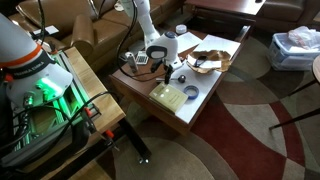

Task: Put the metal thing onto the wooden plate

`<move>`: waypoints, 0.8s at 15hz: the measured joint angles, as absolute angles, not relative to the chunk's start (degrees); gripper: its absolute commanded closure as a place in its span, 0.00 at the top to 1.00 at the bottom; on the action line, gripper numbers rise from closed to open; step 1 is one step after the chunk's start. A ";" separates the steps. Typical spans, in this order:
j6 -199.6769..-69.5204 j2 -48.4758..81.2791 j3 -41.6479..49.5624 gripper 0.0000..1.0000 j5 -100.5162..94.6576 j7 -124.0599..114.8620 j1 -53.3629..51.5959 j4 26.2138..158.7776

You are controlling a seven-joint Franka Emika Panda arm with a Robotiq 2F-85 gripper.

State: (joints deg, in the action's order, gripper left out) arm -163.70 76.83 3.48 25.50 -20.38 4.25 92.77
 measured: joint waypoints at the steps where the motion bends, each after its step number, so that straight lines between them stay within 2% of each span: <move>1: -162.42 76.78 3.56 1.00 25.47 -20.56 4.25 92.44; 7: -154.74 76.15 4.12 1.00 25.45 -23.45 4.23 90.64; 12: -154.76 76.51 2.94 1.00 25.45 -23.49 5.36 89.75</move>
